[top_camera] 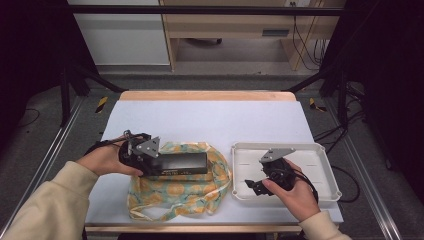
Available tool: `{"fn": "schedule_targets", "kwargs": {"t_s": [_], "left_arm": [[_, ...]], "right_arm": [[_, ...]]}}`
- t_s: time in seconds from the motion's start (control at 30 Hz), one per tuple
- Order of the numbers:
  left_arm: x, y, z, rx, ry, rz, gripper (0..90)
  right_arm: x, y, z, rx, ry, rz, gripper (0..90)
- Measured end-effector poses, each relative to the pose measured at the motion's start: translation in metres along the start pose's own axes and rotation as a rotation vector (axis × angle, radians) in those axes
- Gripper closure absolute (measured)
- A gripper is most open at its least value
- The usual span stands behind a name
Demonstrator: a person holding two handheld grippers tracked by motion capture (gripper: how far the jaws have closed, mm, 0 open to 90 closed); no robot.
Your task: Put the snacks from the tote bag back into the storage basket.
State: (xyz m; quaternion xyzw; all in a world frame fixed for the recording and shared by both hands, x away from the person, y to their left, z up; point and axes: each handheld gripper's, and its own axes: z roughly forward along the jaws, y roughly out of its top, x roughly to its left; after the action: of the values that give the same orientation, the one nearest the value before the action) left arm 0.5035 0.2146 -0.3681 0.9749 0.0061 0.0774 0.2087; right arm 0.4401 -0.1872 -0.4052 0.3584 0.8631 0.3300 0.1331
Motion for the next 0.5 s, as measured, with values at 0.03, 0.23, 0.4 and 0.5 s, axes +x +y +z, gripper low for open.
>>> {"fn": "schedule_targets", "kwargs": {"t_s": [0.03, 0.23, 0.4, 0.5], "left_arm": [[0.000, 0.001, -0.001, 0.001, 0.001, -0.001, 42.5], [0.000, 0.009, -0.008, -0.008, 0.007, 0.020, 42.5], [-0.001, 0.016, -0.007, -0.008, 0.007, 0.031, 42.5], [-0.002, 0.020, -0.006, 0.002, 0.003, 0.042, 42.5]], "right_arm": [[0.000, 0.003, -0.001, 0.012, 0.012, -0.007, 15.8], [-0.003, 0.014, 0.000, 0.051, 0.127, -0.058, 17.9], [-0.001, 0.025, -0.003, 0.063, 0.135, -0.126, 17.0], [0.003, 0.035, -0.007, 0.062, 0.128, -0.198, 16.4]]}}
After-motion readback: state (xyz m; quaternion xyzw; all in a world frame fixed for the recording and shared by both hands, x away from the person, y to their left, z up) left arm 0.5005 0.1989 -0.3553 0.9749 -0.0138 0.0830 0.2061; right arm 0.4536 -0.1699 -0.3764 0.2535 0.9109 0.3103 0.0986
